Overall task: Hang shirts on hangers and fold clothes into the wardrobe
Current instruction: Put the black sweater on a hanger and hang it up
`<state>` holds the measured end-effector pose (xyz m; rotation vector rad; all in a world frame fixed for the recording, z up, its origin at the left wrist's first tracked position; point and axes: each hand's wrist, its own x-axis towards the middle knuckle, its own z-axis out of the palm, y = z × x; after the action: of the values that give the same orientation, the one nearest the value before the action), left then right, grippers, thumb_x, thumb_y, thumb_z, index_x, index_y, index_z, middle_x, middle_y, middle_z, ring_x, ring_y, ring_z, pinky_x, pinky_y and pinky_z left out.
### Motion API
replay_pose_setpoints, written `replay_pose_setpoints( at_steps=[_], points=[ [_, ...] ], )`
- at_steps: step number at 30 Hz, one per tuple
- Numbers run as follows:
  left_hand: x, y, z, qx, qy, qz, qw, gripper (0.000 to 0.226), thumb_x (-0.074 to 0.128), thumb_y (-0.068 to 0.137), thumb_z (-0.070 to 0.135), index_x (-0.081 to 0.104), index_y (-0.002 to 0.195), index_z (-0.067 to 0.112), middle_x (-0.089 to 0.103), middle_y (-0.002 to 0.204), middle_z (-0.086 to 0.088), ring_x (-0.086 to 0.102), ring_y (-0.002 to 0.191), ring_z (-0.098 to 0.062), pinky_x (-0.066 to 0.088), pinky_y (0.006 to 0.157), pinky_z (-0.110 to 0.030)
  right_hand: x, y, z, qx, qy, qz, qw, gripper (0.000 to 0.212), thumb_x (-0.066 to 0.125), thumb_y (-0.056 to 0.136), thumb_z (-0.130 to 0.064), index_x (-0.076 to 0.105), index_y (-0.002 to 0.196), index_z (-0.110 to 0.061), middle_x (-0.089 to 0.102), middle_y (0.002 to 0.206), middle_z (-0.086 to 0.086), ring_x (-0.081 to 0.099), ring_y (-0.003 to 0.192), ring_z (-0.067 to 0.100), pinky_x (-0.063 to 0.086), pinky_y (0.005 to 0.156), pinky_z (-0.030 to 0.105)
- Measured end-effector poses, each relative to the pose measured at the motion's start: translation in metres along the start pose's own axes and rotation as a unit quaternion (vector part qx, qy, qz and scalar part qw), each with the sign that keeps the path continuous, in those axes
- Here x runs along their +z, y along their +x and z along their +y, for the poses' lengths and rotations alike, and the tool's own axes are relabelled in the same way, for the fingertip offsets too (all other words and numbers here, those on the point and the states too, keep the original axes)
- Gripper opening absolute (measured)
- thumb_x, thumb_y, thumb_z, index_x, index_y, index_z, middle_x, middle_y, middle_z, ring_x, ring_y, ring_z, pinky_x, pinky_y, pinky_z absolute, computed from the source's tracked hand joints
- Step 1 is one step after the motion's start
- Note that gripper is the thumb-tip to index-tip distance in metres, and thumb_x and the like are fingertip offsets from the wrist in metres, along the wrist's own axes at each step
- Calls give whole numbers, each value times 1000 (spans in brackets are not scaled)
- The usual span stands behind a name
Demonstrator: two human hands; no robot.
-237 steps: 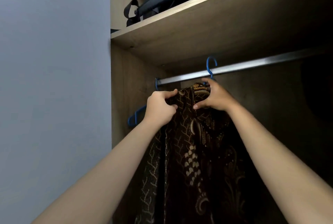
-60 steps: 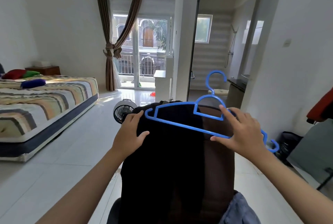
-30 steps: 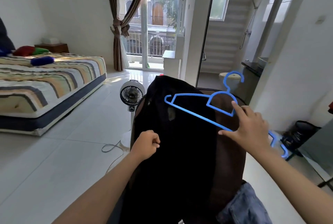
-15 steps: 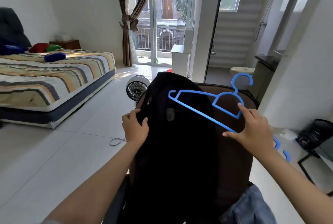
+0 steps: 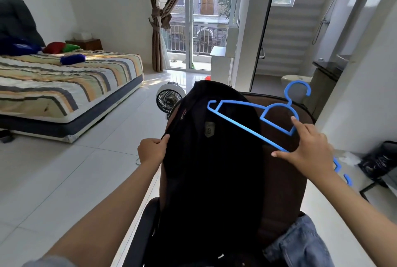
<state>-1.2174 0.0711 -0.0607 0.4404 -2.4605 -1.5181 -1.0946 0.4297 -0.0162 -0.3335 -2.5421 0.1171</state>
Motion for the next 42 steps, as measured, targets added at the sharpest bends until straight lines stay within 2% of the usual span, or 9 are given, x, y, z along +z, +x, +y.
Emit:
replay_pose_setpoints(
  at_steps=[2, 3, 7, 12, 18, 23, 31, 38, 42],
  points=[
    [-6, 0, 5, -24, -30, -1, 999, 19, 74, 78, 29, 73, 71, 11, 67, 72, -5, 61, 71, -18, 44, 70, -25, -3, -1, -2, 6, -1, -3, 1000, 114, 85, 45, -59, 40, 142, -21, 56, 116, 9, 55, 86, 35, 50, 68, 44],
    [-9, -2, 8, -34, -42, -1, 999, 16, 75, 76, 22, 75, 87, 10, 71, 88, -5, 64, 86, -20, 46, 78, -25, -6, -2, -4, 7, -1, -4, 1000, 115, 85, 44, -59, 39, 142, -22, 55, 116, 8, 55, 87, 35, 50, 69, 45],
    [-22, -5, 17, -36, -19, -12, 999, 37, 62, 75, 4, 70, 110, 14, 68, 115, -6, 63, 102, -24, 47, 82, -25, -18, -8, -12, -5, -11, 3, 1000, 117, 86, 43, -58, 38, 143, -23, 55, 117, 7, 54, 89, 34, 46, 70, 44],
    [-42, -2, 20, -11, 48, -104, 993, 40, 56, 72, -1, 69, 108, 10, 70, 94, -10, 68, 74, -29, 58, 76, -38, -37, -18, -22, -38, -44, 22, 998, 126, 85, 38, -62, 34, 147, -23, 59, 119, 5, 58, 89, 32, 42, 70, 41],
    [-71, -27, 39, -42, 114, -255, 959, 15, 50, 82, -10, 57, 90, 1, 51, 73, -12, 52, 56, -23, 56, 52, -30, -58, -33, -30, -71, -83, 34, 993, 125, 88, 29, -60, 48, 137, -11, 63, 113, 5, 61, 84, 30, 43, 71, 40],
    [-94, -48, 55, 23, 119, -287, 950, 39, 48, 83, -11, 57, 118, 4, 55, 96, -13, 57, 79, -25, 56, 52, -26, -73, -48, -37, -97, -78, 31, 992, 124, 87, 32, -61, 47, 138, -12, 62, 118, 6, 61, 91, 31, 45, 74, 43],
    [-121, -78, 99, 121, 114, -363, 917, 44, 53, 84, -9, 57, 124, 9, 52, 105, -10, 58, 70, -19, 58, 60, -22, -99, -62, -56, -158, -22, 101, 982, 119, 82, 40, -65, 44, 140, -13, 61, 121, 6, 59, 92, 29, 43, 77, 40],
    [-129, -106, 133, 207, 160, -350, 900, 57, 59, 82, -7, 46, 136, 5, 49, 128, -8, 62, 83, -22, 57, 61, -20, -105, -80, -66, -161, -22, 148, 976, 116, 84, 42, -62, 46, 139, -13, 61, 122, 4, 55, 88, 26, 39, 73, 37],
    [-129, -123, 147, 259, 175, -333, 890, 50, 62, 80, -3, 55, 128, 6, 57, 120, -18, 65, 85, -26, 59, 72, -30, -107, -88, -74, -171, -42, 198, 964, 115, 86, 40, -58, 46, 138, -13, 61, 122, 2, 49, 87, 23, 35, 72, 36]
  ],
)
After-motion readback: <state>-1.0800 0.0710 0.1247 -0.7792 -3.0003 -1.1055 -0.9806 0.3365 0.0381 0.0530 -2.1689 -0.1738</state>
